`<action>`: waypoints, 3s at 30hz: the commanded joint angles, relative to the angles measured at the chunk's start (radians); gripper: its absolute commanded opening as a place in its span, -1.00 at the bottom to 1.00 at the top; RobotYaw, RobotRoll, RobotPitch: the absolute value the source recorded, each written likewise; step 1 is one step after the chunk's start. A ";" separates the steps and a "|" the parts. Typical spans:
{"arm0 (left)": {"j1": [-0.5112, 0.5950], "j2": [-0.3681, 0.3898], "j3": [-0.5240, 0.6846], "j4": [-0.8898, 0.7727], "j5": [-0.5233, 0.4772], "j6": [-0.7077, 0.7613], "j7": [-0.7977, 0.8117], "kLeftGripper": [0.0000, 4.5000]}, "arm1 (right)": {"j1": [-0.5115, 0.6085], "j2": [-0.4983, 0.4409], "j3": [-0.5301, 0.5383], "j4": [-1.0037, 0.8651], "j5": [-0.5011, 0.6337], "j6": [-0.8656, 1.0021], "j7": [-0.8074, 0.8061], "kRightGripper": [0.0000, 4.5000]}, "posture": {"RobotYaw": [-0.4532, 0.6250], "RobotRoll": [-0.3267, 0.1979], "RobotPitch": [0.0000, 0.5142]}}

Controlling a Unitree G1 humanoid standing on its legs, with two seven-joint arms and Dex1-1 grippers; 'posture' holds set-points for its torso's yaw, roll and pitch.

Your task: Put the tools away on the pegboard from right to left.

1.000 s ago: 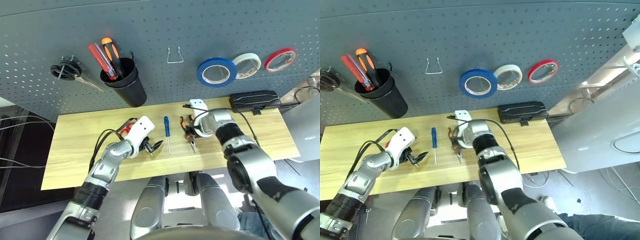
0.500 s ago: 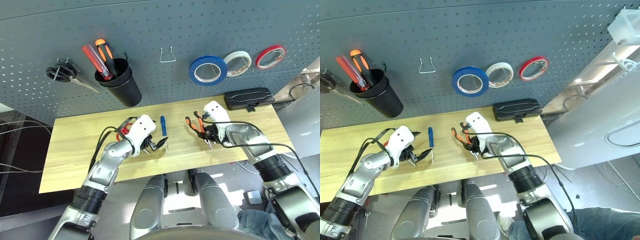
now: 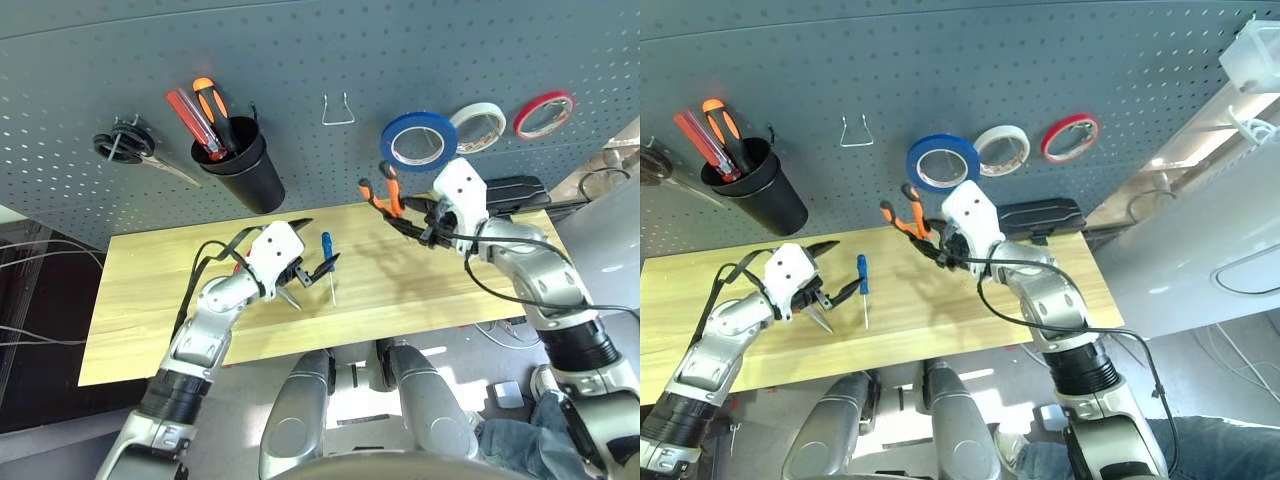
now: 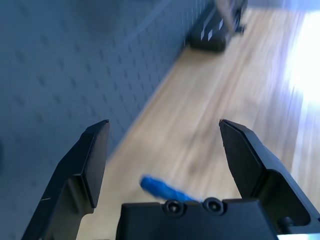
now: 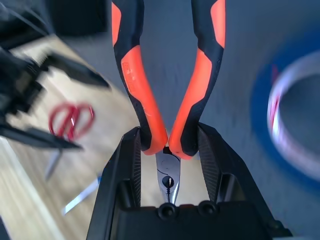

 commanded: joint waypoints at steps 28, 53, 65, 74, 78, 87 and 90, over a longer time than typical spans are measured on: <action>-0.169 -0.105 0.060 0.020 -0.054 -0.231 0.095 1.00 | -0.406 0.342 -0.076 0.389 -0.043 -0.402 -0.217 -0.21 | -0.12 0.25 0.03; -0.143 -0.096 0.058 -0.002 -0.043 -0.200 0.118 1.00 | -0.415 0.445 -0.065 0.473 -0.036 -0.545 -0.234 -0.21 | -0.07 0.25 0.06; -0.135 -0.099 0.055 -0.001 -0.039 -0.194 0.121 1.00 | -0.393 0.446 -0.051 0.392 -0.022 -0.476 -0.236 -0.21 | -0.07 0.25 0.07; -0.123 -0.097 0.057 -0.009 -0.042 -0.182 0.121 1.00 | -0.349 0.449 -0.055 0.442 -0.043 -0.483 -0.264 -0.21 | -0.07 0.25 0.09; -0.124 -0.100 0.054 -0.007 -0.041 -0.179 0.121 1.00 | -0.333 0.447 -0.054 0.469 -0.052 -0.496 -0.274 -0.21 | -0.07 0.25 0.09; -0.133 -0.105 0.050 -0.005 -0.045 -0.174 0.116 1.00 | -0.284 0.438 -0.039 0.506 -0.075 -0.477 -0.273 -0.21 | -0.08 0.25 0.08; -0.137 -0.106 0.050 0.000 -0.043 -0.175 0.116 1.00 | -0.263 0.423 -0.027 0.492 -0.086 -0.460 -0.262 -0.21 | -0.08 0.25 0.06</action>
